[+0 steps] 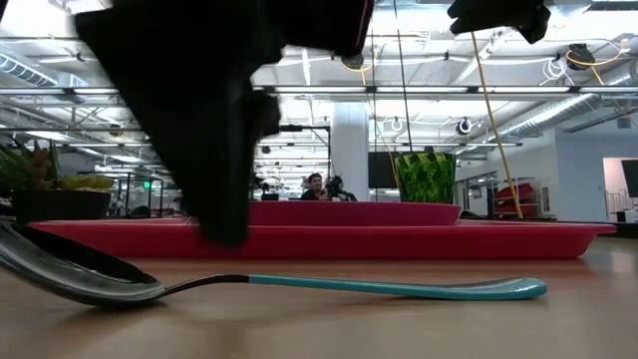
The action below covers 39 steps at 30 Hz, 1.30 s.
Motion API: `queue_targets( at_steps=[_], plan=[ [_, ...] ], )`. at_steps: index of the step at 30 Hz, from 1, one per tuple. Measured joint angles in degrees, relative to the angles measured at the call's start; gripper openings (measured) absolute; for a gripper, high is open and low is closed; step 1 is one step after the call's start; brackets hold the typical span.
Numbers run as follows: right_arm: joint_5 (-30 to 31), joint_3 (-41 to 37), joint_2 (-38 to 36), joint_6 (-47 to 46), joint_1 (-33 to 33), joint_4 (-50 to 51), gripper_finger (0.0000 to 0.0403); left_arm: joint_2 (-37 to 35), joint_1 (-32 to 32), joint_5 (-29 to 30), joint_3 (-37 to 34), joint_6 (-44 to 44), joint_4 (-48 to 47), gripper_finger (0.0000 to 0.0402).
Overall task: Pick and place plate/cup/fork/spoon on tray
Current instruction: Put the blue spoon on the red tray to the right of the pink fork
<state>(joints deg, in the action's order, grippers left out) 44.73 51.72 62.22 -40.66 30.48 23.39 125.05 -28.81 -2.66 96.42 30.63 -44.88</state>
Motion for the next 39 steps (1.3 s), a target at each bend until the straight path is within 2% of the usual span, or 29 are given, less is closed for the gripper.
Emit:
queue_targets(
  at_steps=[4, 20, 28, 39],
  plan=[
    [-0.01, 0.01, 0.0, -0.12, 0.0, -0.03, 0.0106, 2.01, -0.97, -3.66, -0.02, 0.55, 1.47, 0.0115],
    [0.0, 0.02, -0.02, 0.0, 0.0, -0.02, 0.0106, 1.36, 0.35, -1.82, 0.55, 1.66, 2.32, 0.0115],
    [-0.11, 0.02, -0.02, -0.11, 0.0, 0.01, 0.0106, 1.36, -0.04, -4.86, 0.55, 2.51, 4.81, 0.0115],
    [-1.76, 0.02, -0.02, -0.21, 0.0, 0.01, 0.0106, 1.36, 0.22, -0.3, 0.55, 3.67, 6.45, 0.0115]
  ],
)
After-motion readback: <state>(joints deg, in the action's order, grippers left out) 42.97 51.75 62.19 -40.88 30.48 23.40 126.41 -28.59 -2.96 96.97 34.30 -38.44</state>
